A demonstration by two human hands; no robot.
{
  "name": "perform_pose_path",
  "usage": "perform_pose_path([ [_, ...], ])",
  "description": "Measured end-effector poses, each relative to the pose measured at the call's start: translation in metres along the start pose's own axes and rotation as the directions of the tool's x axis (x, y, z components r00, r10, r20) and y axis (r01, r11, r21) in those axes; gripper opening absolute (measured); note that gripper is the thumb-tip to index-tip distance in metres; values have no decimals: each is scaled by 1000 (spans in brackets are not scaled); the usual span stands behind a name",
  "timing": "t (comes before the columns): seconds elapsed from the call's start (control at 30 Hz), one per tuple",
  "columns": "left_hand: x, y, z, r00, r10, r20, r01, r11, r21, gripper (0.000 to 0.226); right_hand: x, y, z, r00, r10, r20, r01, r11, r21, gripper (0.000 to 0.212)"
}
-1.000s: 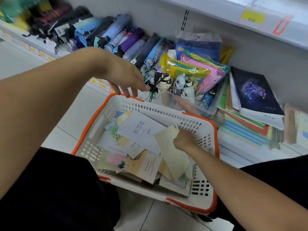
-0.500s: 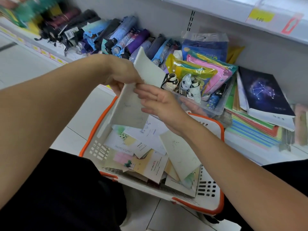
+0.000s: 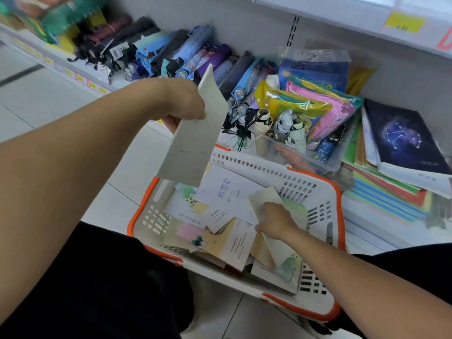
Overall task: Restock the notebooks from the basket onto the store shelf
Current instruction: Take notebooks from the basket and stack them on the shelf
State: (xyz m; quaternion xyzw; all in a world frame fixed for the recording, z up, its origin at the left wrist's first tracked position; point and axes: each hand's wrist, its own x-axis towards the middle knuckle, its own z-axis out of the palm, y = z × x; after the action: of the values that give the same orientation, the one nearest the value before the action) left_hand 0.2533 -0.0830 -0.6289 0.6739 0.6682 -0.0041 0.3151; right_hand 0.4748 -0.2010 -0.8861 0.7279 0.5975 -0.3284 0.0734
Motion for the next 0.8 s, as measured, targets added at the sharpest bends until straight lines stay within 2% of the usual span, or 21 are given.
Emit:
perform_pose_path([
  [0.07,-1,2,-2,1000,9,5,-9,1000,-6,40,-2,2,-10,999,-28,32,28,1000,1,21],
  [0.13,-1,3,-3,1000,10,17,-9,1000,-21,41,-2,1,-20,1000,-22,-7,22,997,76,7],
  [0.23,-4,5,-5,1000,4,23,-3,998,-66,35,-13,-24,-73,995,14,-103,7,980,201,11],
  [0.3,-5,8,-6,1000,10,29,-5,988,-152,31,-33,-55,-129,969,-18,-247,73,974,215,18],
  [0.37,-8,15,-8,1000,14,27,-6,963,-269,31,-60,-86,-186,888,-111,-447,191,972,137,26],
  [0.43,-12,28,-9,999,30,18,-21,921,-388,29,-86,-112,-228,784,-238,-573,318,947,43,34],
  [0.5,-15,47,-7,997,75,12,-57,843,-535,32,-100,-130,-252,722,-337,-605,414,910,-13,35],
  [0.57,-19,68,-2,991,135,-17,-109,711,-694,33,-104,-137,-262,681,-396,-617,494,869,-13,32],
  [0.63,-21,86,1,986,153,-68,-145,575,-805,34,-103,-133,-264,599,-435,-672,565,825,-31,35],
  [0.7,-23,96,-2,981,180,-75,-148,437,-887,47,-104,-124,-266,536,-486,-690,629,775,-57,37],
  [0.73,-24,98,-4,979,195,-64,-140,410,-901,54,-105,-119,-267,524,-520,-675,661,748,-63,35],
  [0.8,-22,98,-8,975,210,-73,-160,433,-887,60,-108,-115,-272,551,-575,-605,704,709,-33,29],
])
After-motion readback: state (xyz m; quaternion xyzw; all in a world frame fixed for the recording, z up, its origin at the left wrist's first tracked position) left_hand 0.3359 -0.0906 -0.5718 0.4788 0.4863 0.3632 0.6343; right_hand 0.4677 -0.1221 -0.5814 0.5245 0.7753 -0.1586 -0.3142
